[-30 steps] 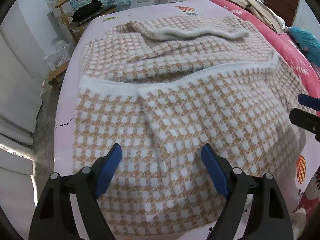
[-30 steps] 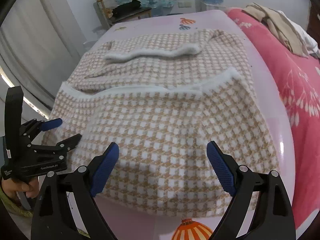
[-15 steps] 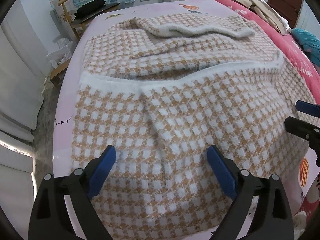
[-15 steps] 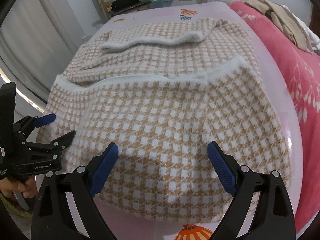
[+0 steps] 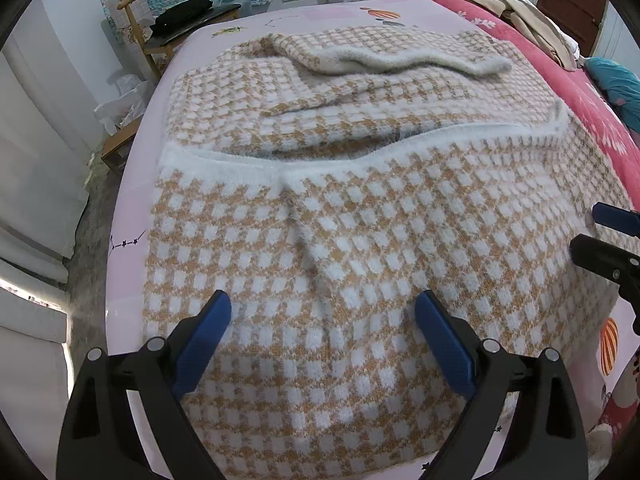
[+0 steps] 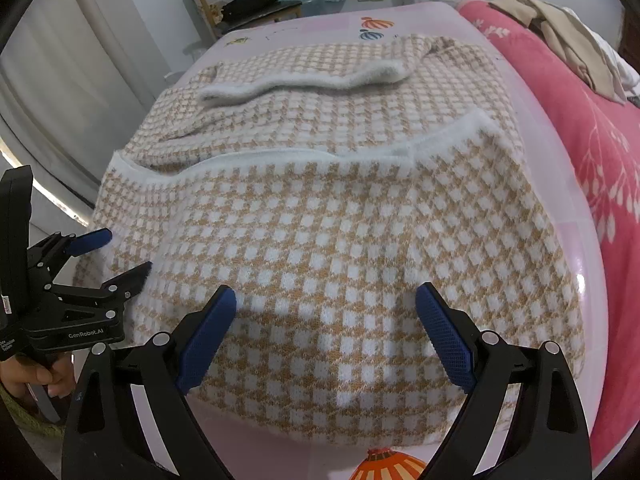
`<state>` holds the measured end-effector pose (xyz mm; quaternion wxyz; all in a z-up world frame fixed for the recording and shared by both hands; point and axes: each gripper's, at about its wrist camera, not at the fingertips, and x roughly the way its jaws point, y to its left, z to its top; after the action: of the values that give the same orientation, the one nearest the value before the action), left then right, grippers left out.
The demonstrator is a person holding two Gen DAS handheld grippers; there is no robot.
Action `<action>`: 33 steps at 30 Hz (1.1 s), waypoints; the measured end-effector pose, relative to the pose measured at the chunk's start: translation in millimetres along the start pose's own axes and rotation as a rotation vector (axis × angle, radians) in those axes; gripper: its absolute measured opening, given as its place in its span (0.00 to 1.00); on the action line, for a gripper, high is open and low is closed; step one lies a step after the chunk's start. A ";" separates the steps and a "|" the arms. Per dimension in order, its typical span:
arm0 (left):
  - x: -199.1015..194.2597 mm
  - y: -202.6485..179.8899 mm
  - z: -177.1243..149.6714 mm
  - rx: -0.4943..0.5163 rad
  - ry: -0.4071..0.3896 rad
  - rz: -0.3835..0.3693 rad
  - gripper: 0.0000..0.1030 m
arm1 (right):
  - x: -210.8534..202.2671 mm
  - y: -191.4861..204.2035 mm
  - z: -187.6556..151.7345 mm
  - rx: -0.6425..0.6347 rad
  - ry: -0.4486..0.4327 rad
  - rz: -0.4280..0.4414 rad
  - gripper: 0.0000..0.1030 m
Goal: Fold large clothes
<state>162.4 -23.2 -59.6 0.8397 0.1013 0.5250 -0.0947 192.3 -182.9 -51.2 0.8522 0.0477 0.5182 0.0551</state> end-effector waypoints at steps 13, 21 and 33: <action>0.1 0.0 -0.3 0.000 0.000 -0.001 0.89 | -1.1 -2.3 0.0 -0.004 0.001 0.003 0.85; -2.1 3.4 -0.4 -0.009 -0.021 -0.002 0.89 | -7.6 -3.0 1.2 0.006 -0.028 0.009 0.85; -34.6 39.8 3.0 -0.046 -0.238 0.021 0.83 | -18.7 -14.9 2.2 0.035 -0.065 0.042 0.85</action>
<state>160.6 16.1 -24.3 0.8993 0.0754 0.4224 -0.0849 186.4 -200.4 -35.8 0.8663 0.0754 0.4899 0.0623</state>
